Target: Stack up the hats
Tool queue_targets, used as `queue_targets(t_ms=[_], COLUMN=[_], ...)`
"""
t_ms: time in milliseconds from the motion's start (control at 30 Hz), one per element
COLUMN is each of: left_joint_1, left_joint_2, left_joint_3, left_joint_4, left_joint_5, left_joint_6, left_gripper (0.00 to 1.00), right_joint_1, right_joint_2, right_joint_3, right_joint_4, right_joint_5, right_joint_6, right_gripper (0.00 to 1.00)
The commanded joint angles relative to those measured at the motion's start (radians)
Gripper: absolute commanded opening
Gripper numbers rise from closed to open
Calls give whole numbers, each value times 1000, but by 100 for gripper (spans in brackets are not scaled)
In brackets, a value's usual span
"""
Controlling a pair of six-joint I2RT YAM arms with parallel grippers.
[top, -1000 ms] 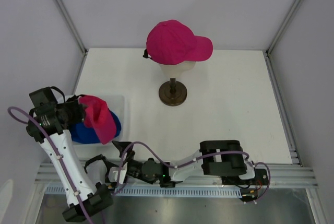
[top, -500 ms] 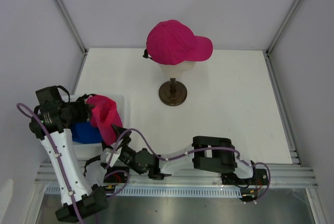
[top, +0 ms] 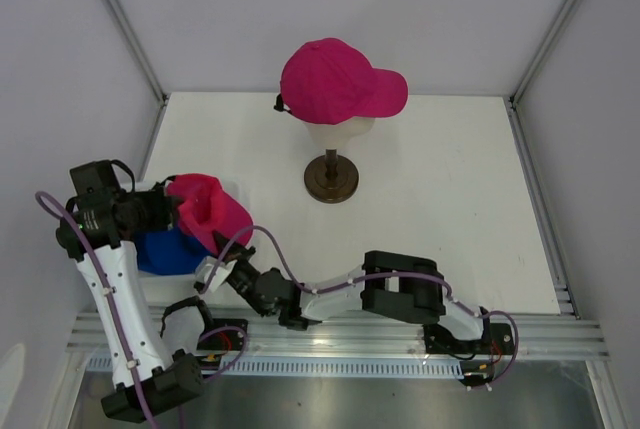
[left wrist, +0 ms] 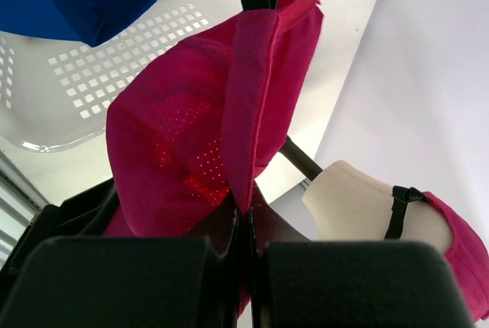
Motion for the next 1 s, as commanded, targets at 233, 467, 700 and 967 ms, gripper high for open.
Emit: queue_targets(t_ms=[233, 467, 700, 967], left_joint_1=[-24, -46, -46, -44], left_joint_2=[-50, -156, -222, -200], left_joint_3=[67, 125, 41, 124], left_joint_4=[-21, 205, 551, 625], left_joint_5=[34, -90, 149, 146], left_joint_6=[157, 443, 918, 1058], left_gripper=[47, 100, 100, 99], right_joint_1=[-93, -291, -464, -586], right_joint_2=[-384, -771, -894, -876], right_joint_3=[-230, -217, -94, 220], right_joint_4=[14, -552, -918, -1573], right_joint_5=[-153, -699, -1005, -1093], right_joint_6=[303, 786, 1066, 1330], right_gripper=[0, 0, 0, 0])
